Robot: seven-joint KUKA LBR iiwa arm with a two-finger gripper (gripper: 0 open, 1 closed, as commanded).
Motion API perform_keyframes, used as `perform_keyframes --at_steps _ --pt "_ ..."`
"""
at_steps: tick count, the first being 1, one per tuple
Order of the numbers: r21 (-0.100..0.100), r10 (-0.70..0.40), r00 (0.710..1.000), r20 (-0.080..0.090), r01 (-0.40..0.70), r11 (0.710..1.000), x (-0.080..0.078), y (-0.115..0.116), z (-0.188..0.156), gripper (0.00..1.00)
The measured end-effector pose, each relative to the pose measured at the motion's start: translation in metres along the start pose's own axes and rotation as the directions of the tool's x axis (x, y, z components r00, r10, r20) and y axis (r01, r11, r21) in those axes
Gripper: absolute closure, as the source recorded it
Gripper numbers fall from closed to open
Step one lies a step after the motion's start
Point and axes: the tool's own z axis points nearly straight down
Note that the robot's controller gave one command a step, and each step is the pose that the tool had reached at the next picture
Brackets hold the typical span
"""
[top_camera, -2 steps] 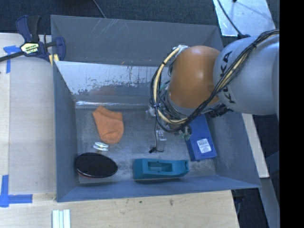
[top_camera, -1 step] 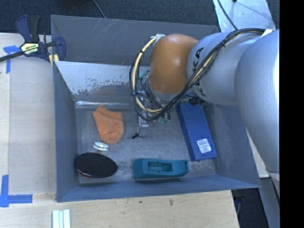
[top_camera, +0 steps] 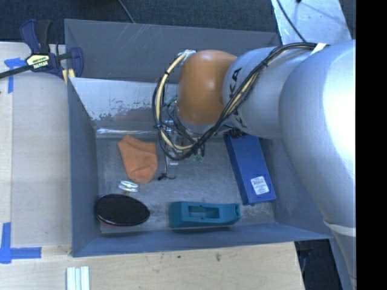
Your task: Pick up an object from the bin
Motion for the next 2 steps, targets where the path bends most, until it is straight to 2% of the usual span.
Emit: perform_keyframes --at_steps 1,2 --pt "0.000 0.047 0.999 -0.002 -0.047 0.999 -0.0083 0.0349 -0.0092 0.00" --pt "-0.002 0.042 0.999 0.002 -0.042 0.999 -0.0095 0.0387 -0.0098 0.00"
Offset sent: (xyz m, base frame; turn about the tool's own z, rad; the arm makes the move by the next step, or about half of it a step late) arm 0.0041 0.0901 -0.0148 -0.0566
